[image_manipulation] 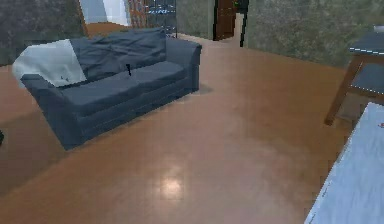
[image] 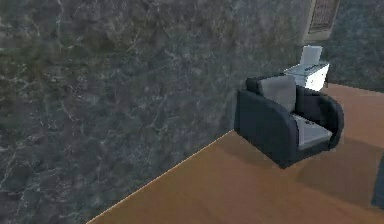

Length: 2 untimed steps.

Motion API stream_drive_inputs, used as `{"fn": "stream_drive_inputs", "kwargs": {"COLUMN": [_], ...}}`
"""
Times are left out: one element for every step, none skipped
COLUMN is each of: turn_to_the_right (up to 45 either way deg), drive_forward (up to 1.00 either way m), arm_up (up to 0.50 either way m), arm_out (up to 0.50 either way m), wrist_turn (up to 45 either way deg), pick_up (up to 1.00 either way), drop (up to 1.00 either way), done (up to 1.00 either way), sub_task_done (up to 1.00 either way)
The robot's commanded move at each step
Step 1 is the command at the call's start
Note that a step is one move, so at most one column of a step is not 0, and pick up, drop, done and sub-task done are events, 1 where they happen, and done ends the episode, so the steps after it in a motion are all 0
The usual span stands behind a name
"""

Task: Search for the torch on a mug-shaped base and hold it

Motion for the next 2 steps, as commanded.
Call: {"fn": "stream_drive_inputs", "kwargs": {"turn_to_the_right": [45.0,30.0], "drive_forward": [0.0,0.0], "arm_up": [0.0,0.0], "arm_out": [0.0,0.0], "wrist_turn": [0.0,0.0], "pick_up": [0.0,0.0], "drop": [0.0,0.0], "done": [0.0,0.0], "sub_task_done": [0.0,0.0]}}
